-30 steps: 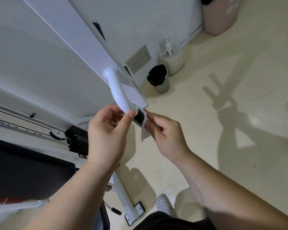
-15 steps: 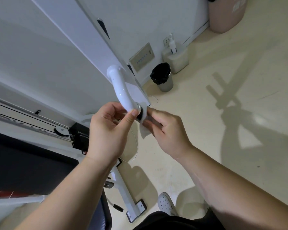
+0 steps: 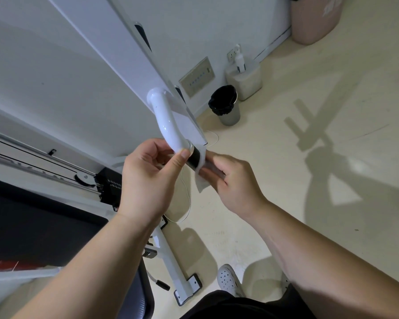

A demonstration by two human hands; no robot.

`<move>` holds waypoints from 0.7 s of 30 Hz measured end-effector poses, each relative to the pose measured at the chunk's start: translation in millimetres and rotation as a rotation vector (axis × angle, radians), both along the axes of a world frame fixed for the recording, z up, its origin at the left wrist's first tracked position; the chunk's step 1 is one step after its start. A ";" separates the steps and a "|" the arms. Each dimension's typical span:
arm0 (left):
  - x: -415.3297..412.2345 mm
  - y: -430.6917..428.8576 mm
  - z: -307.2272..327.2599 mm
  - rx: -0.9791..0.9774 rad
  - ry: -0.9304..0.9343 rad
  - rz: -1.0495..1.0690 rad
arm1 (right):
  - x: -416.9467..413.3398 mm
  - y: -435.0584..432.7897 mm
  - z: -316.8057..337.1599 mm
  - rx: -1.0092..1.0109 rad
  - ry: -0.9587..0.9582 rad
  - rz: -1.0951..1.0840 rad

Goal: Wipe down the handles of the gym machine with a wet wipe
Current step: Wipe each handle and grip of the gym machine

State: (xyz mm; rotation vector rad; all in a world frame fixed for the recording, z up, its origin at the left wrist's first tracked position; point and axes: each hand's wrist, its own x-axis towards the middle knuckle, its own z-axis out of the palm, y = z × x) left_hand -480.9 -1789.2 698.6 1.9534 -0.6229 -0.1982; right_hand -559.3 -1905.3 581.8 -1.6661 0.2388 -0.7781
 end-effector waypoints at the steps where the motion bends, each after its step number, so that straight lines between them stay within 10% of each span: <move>1: 0.2 0.5 -0.8 -0.006 0.004 0.003 | -3.8 -0.5 -12.1 -0.003 0.074 0.004; 6: 1.5 3.5 -1.5 0.012 -0.020 0.003 | -10.7 -4.2 -34.8 -0.011 0.287 0.084; 13: -0.8 3.5 2.1 -0.004 0.013 -0.010 | 9.7 1.6 32.4 -0.105 -0.077 -0.015; 21: 0.3 3.2 1.1 0.031 -0.018 0.019 | -11.9 -0.1 -44.2 -0.012 0.298 0.073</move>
